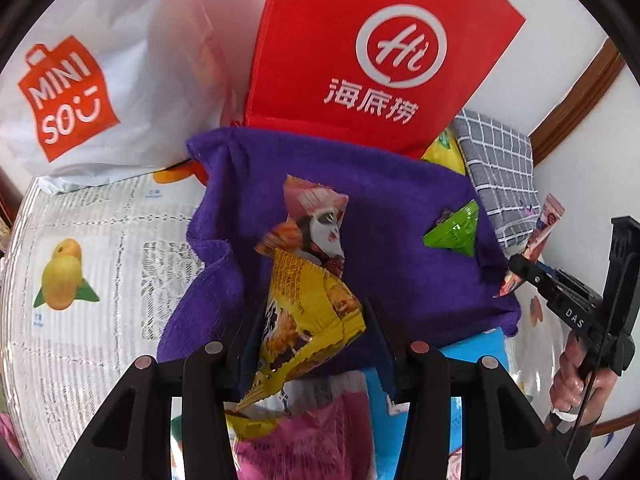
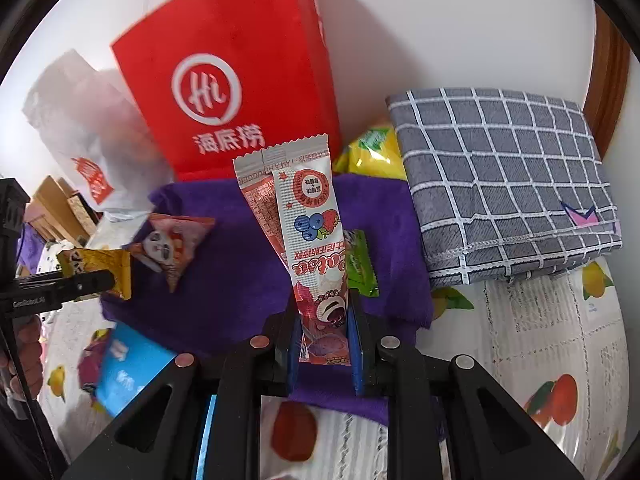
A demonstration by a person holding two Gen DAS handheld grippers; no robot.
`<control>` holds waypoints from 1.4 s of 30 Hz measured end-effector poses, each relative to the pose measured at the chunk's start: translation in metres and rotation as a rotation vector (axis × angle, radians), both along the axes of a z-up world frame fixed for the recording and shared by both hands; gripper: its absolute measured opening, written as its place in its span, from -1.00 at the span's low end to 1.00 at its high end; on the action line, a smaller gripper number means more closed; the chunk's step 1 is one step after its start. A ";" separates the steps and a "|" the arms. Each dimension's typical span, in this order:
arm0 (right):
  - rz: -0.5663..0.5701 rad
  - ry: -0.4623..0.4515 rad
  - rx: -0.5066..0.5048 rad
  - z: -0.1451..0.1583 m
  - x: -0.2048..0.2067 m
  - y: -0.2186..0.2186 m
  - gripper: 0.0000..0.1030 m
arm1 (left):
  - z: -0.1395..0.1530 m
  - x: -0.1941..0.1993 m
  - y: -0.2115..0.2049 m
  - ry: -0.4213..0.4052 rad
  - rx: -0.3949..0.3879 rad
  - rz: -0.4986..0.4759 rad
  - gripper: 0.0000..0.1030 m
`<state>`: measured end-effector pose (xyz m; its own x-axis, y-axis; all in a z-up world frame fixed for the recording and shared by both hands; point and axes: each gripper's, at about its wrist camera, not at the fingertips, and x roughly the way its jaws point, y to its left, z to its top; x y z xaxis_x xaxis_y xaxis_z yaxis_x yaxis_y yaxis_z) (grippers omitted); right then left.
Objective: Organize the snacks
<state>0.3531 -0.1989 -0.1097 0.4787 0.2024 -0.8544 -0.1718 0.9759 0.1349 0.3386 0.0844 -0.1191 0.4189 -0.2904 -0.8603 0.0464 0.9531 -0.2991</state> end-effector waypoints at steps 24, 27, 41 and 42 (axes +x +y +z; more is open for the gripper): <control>0.030 0.078 -0.057 -0.039 0.025 0.014 -0.55 | -0.027 0.030 -0.008 0.028 -0.034 -0.015 -0.10; 0.038 0.077 -0.065 -0.036 0.024 0.015 -0.13 | -0.026 0.028 -0.005 0.042 -0.024 -0.022 0.10; 0.015 -0.040 -0.096 0.021 -0.043 0.009 0.17 | 0.013 -0.026 0.009 -0.031 -0.034 -0.006 0.26; 0.005 -0.046 -0.099 0.023 -0.052 0.008 0.21 | 0.015 -0.032 0.010 -0.037 -0.036 -0.006 0.26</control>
<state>0.3016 -0.1913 -0.0865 0.5169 0.1206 -0.8475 -0.1804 0.9831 0.0299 0.3068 0.0943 -0.1036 0.4480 -0.3237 -0.8334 0.0638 0.9413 -0.3314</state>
